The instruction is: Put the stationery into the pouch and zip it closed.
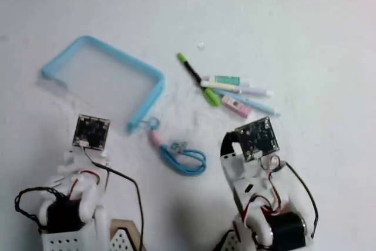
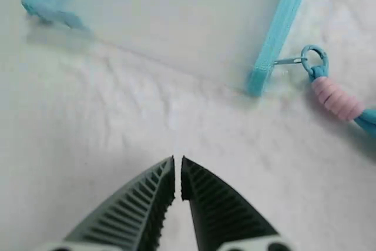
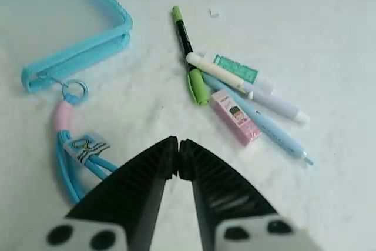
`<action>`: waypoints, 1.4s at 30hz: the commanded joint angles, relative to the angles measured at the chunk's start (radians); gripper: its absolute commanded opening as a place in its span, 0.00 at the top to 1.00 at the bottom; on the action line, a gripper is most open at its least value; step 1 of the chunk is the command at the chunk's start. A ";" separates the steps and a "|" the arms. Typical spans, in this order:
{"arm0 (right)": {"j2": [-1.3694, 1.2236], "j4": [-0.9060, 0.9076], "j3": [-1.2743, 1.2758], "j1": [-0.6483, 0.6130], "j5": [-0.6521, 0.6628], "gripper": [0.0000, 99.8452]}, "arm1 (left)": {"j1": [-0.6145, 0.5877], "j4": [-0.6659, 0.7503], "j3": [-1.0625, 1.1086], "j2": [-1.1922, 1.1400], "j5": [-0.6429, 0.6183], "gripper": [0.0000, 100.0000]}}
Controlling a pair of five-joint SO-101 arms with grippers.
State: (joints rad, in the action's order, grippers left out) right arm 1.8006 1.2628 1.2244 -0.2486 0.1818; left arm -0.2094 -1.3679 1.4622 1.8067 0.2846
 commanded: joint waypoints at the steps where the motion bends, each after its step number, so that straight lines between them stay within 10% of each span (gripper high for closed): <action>1: -0.030 -0.038 -0.077 0.002 0.011 0.98 | 0.008 -0.035 -0.106 -0.010 0.000 0.95; 8: -0.372 -0.294 -0.321 0.001 0.002 0.98 | -0.018 -0.109 -0.281 -0.015 -0.052 0.95; 17: -0.875 -0.162 -0.523 -0.278 0.011 0.98 | -0.104 -0.041 -0.387 -0.357 -0.150 0.95; 22: -1.099 -0.211 -0.526 -0.386 0.213 0.85 | -0.110 -0.008 -0.457 -0.608 -0.209 0.95; 29: -1.428 -0.315 -0.638 -0.395 0.035 0.79 | -0.111 -0.006 -0.503 -0.792 -0.206 0.95; 42: -2.184 0.024 -1.246 -0.476 -0.098 0.73 | -0.111 0.072 -0.473 -0.809 -0.209 0.95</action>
State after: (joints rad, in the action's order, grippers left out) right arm -0.2770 1.2336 0.1089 -0.7058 0.1097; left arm -0.3138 -1.3142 1.0065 1.0027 0.0836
